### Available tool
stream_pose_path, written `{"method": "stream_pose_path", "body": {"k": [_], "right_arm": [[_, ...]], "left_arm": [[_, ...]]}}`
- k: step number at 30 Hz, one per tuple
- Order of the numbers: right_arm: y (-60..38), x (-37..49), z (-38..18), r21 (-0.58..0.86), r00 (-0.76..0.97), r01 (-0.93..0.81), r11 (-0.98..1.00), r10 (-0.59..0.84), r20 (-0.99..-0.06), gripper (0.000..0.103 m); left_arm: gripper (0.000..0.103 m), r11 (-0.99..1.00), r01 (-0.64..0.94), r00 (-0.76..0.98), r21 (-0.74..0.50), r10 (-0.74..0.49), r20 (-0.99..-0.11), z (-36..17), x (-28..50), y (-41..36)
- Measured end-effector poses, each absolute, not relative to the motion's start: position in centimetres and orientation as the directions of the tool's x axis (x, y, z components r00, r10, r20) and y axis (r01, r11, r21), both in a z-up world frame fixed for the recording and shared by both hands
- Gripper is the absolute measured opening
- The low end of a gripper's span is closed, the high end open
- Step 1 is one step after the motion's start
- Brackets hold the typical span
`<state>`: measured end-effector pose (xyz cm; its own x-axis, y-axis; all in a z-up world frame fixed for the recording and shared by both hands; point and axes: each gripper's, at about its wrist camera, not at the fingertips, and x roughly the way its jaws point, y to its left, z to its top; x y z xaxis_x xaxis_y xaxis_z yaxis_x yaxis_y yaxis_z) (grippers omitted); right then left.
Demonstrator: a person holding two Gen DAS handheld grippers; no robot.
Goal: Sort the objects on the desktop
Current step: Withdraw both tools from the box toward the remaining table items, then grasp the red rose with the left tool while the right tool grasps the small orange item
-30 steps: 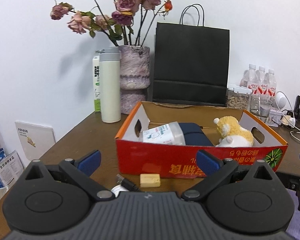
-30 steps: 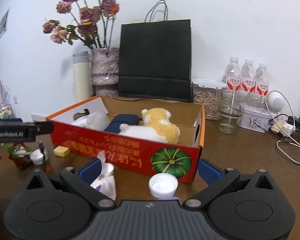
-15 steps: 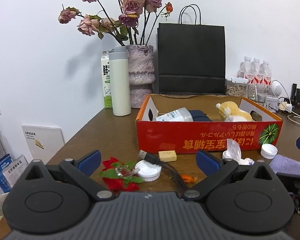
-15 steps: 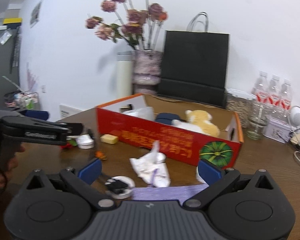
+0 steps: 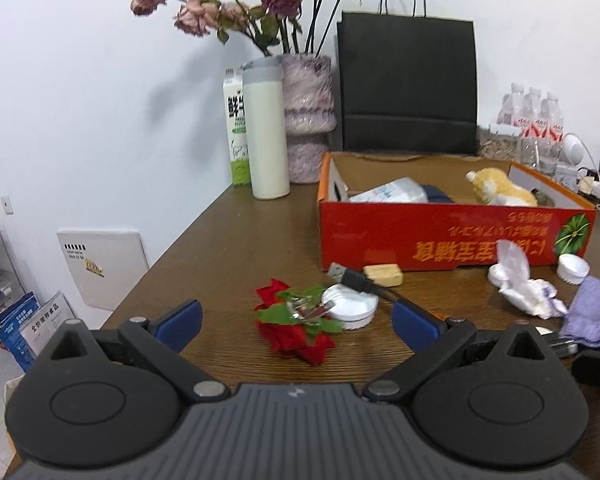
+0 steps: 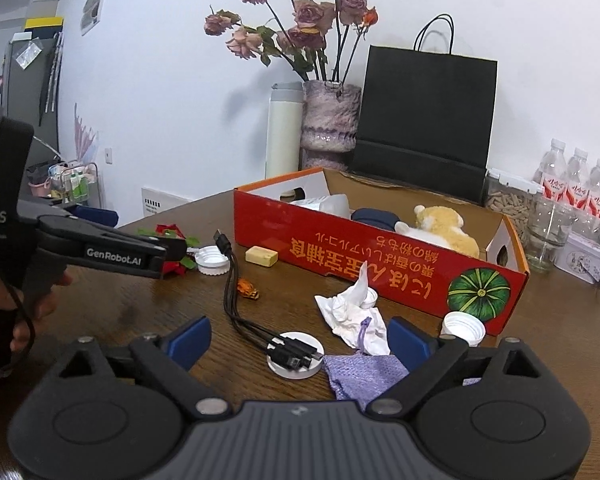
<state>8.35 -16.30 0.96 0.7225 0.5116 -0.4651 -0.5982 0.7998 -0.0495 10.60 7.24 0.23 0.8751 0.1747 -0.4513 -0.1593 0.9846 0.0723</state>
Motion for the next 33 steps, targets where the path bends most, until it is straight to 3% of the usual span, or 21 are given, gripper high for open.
{"method": "stream_pose_path", "body": {"k": [9, 18, 22, 29, 33], "right_arm": [[-13.3, 11.5, 1.6, -0.046, 0.698, -0.617, 0.786, 0.519, -0.494, 0.080], [-8.5, 15.9, 1.0, -0.070, 0.646, -0.641, 0.764, 0.488, -0.587, 0.053], [-7.3, 17.1, -0.1, -0.053, 0.616, -0.657, 0.752, 0.494, -0.614, 0.049], [-7.4, 17.8, -1.1, 0.010, 0.574, -0.676, 0.737, 0.535, -0.620, 0.036], [-7.4, 17.6, -1.2, 0.040, 0.554, -0.689, 0.724, 0.561, -0.615, 0.017]], "left_arm": [[0.101, 0.991, -0.123, 0.848, 0.043, 0.128, -0.515, -0.6, 12.8, 9.7], [0.086, 0.997, -0.076, 0.827, 0.017, 0.072, -0.558, -1.1, 14.1, 11.1], [0.083, 0.999, -0.048, 0.817, -0.005, 0.037, -0.575, -1.2, 14.6, 11.4], [0.068, 0.998, -0.032, 0.798, -0.050, -0.004, -0.603, -1.6, 15.3, 11.8], [0.061, 0.998, -0.037, 0.799, -0.057, -0.005, -0.601, -1.6, 15.1, 11.8]]}}
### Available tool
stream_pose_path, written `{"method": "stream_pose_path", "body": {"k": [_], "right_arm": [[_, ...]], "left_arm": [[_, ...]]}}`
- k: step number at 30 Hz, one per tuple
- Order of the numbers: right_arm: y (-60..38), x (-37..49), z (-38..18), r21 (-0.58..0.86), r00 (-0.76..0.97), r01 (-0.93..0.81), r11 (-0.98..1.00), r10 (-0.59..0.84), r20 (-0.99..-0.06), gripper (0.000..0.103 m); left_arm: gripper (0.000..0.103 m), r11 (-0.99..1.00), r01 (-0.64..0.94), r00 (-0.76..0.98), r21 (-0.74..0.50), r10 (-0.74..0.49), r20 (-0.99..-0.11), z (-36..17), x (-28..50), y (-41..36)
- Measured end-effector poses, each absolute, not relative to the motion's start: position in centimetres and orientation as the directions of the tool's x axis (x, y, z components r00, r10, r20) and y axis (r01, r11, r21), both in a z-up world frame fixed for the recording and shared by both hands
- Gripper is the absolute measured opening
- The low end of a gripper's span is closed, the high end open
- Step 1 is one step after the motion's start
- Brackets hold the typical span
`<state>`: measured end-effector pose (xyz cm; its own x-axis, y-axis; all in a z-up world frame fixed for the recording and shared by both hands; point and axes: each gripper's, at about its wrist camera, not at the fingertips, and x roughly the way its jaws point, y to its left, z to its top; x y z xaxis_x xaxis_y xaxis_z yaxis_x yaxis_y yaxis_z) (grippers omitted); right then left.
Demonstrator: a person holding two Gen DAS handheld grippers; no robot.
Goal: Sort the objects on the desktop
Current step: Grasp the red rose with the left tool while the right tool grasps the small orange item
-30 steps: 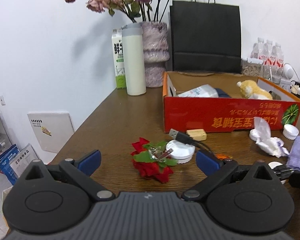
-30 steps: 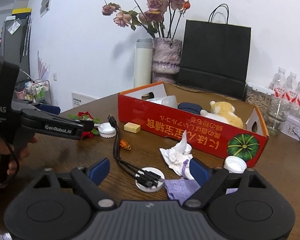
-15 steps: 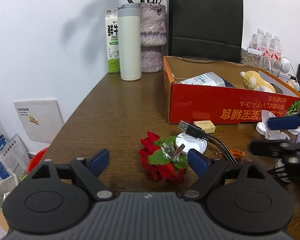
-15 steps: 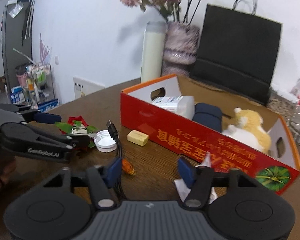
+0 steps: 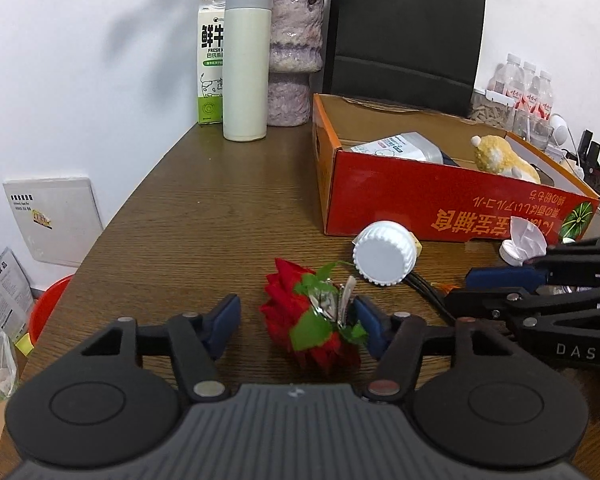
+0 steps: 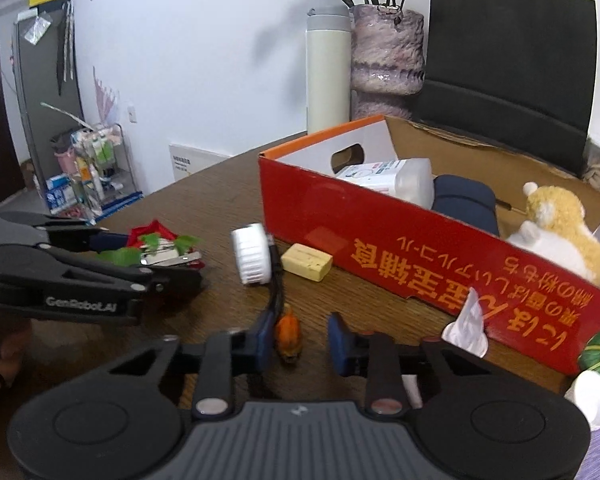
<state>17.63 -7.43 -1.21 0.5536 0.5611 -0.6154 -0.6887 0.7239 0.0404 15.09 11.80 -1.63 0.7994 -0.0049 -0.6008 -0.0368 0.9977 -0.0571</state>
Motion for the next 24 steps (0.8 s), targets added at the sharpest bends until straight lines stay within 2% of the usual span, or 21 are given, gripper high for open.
{"method": "stream_pose_path", "body": {"k": [1, 5, 9, 15, 24], "right_arm": [[-7.4, 17.5, -1.2, 0.039, 0.550, -0.691, 0.721, 0.561, -0.619, 0.013], [-7.4, 17.3, -1.2, 0.037, 0.557, -0.690, 0.723, 0.563, -0.611, 0.013], [-7.8, 17.0, -0.6, 0.031, 0.583, -0.679, 0.734, 0.565, -0.584, 0.013], [-8.6, 16.3, -0.2, 0.036, 0.601, -0.666, 0.745, 0.564, -0.566, 0.013], [-10.4, 14.7, 1.5, 0.045, 0.641, -0.648, 0.760, 0.577, -0.507, 0.013]], "left_arm": [[0.060, 0.997, -0.039, 0.800, -0.060, -0.005, -0.600, -1.6, 15.1, 11.8], [0.046, 0.997, -0.044, 0.803, -0.063, -0.002, -0.596, -1.6, 14.8, 11.8], [0.040, 0.997, -0.045, 0.806, -0.066, -0.003, -0.592, -1.6, 14.5, 11.5], [0.036, 0.998, -0.052, 0.821, -0.036, 0.022, -0.571, -1.3, 13.9, 10.8], [0.036, 0.995, -0.101, 0.886, -0.005, 0.087, -0.455, 0.7, 12.1, 10.2]]}}
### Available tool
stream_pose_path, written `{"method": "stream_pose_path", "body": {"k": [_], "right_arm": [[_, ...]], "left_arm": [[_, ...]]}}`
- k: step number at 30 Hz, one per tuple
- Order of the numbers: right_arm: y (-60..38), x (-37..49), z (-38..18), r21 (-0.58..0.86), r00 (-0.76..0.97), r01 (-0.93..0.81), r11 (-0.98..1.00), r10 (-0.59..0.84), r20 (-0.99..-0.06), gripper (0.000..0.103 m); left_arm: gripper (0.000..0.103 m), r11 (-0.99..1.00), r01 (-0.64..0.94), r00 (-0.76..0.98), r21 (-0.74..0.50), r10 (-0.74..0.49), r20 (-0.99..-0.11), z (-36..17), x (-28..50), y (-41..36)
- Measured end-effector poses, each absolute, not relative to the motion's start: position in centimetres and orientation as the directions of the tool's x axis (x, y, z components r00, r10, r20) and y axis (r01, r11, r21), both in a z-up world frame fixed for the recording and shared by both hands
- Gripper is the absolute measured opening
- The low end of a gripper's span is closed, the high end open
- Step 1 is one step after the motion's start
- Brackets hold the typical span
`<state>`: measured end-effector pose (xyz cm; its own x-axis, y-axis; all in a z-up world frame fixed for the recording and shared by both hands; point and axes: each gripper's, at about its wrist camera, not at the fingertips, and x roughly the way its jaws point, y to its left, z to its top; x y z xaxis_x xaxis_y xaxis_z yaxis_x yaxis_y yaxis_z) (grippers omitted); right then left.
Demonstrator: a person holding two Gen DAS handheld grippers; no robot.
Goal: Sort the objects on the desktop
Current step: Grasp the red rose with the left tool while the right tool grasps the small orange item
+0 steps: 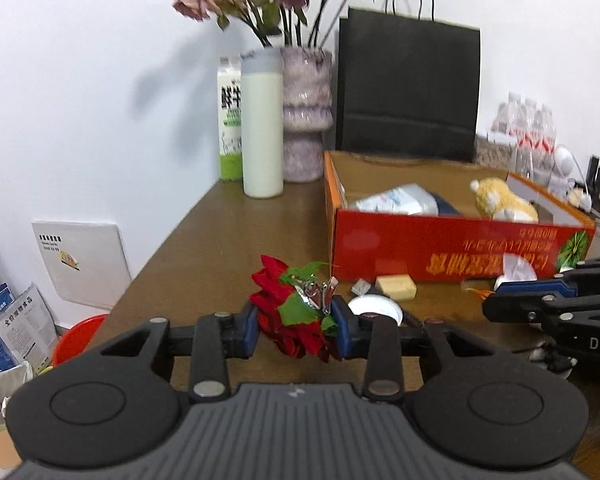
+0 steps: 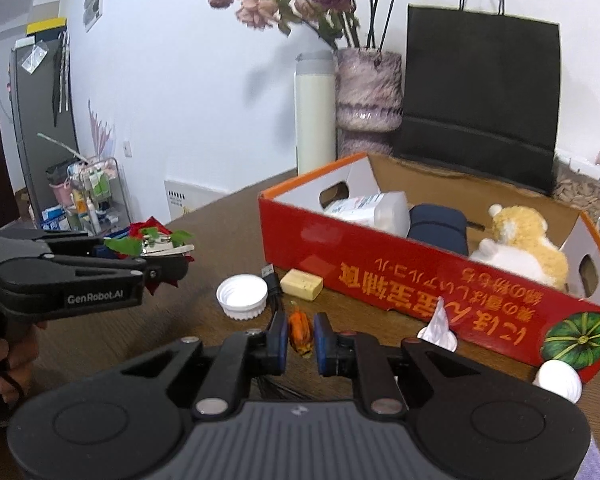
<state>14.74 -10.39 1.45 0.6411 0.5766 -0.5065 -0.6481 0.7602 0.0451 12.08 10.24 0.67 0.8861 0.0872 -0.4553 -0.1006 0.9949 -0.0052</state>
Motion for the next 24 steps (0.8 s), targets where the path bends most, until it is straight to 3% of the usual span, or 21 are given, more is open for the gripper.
{"method": "stream_pose_path", "body": {"k": [12, 24], "right_arm": [[-15.4, 15.6, 6.8, 0.080, 0.753, -0.571, 0.817, 0.561, -0.343, 0.013], [-18.4, 19.9, 8.1, 0.097, 0.806, -0.507, 0.856, 0.511, -0.300, 0.013]], "left_arm": [[0.036, 0.998, -0.058, 0.940, -0.008, 0.052, -0.337, 5.4, 12.8, 6.1], [0.037, 0.999, -0.041, 0.963, -0.032, 0.031, -0.269, 7.7, 18.5, 1.6]]}}
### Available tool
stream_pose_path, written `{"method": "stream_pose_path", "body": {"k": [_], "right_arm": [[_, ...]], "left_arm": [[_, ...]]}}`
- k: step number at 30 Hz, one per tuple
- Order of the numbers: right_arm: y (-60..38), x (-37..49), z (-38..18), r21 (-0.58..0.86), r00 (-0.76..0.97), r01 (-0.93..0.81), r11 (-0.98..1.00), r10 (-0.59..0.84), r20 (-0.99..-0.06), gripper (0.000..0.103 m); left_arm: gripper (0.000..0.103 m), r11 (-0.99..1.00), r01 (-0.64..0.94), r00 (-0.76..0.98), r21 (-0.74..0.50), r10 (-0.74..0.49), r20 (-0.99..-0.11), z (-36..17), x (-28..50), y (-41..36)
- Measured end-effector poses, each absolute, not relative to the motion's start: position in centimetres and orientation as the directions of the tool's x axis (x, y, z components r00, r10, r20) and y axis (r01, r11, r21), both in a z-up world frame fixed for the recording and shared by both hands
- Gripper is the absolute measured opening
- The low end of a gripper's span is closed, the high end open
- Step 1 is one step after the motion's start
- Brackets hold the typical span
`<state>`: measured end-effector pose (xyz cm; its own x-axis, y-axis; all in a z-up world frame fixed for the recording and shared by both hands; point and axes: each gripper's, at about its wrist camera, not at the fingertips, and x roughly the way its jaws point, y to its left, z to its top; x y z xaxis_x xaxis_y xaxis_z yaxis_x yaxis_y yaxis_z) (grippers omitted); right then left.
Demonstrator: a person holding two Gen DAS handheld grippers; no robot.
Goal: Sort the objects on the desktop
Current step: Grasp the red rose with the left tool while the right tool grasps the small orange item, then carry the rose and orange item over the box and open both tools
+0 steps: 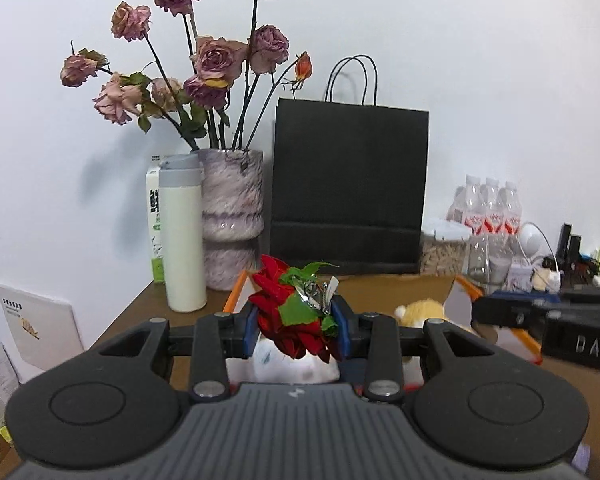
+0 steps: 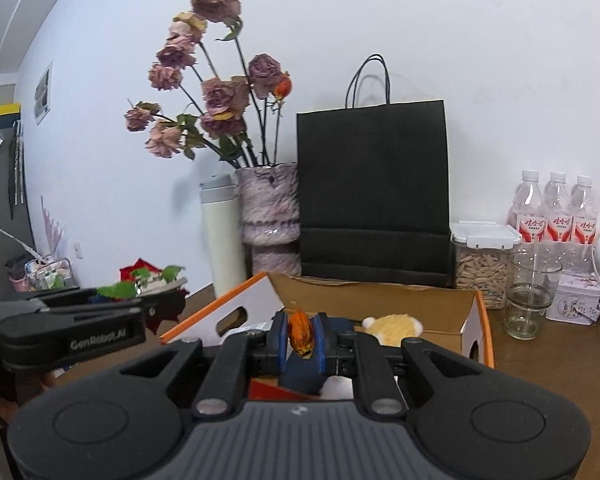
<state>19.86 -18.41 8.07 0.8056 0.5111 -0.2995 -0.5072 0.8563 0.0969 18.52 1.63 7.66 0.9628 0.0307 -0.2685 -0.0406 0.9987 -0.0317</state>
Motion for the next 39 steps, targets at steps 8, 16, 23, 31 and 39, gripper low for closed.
{"method": "stream_pose_path", "body": {"k": [8, 16, 23, 31, 39], "right_arm": [[-18.0, 23.8, 8.2, 0.081, 0.813, -0.503, 0.861, 0.503, -0.293, 0.013], [-16.6, 28.0, 7.0, 0.039, 0.797, -0.510, 0.859, 0.489, -0.356, 0.013], [-15.7, 31.1, 5.2, 0.018, 0.768, -0.525, 0.851, 0.482, -0.421, 0.013], [-15.3, 32.8, 3.2, 0.014, 0.740, -0.530, 0.848, 0.470, -0.481, 0.013], [-15.0, 32.6, 2.5, 0.003, 0.734, -0.528, 0.850, 0.457, -0.503, 0.013]], "left_arm": [[0.037, 0.997, -0.056, 0.965, -0.048, 0.042, -0.258, 7.9, 22.9, 1.1], [0.037, 0.998, -0.057, 0.953, -0.008, 0.052, -0.298, 6.5, 27.1, 1.1], [0.037, 0.998, -0.058, 0.932, 0.001, 0.054, -0.358, 5.2, 30.3, 1.8], [0.037, 0.998, -0.054, 0.896, 0.021, 0.058, -0.440, 3.3, 32.4, 2.2], [0.038, 0.998, -0.053, 0.887, 0.043, 0.067, -0.457, 2.6, 32.3, 2.0]]}}
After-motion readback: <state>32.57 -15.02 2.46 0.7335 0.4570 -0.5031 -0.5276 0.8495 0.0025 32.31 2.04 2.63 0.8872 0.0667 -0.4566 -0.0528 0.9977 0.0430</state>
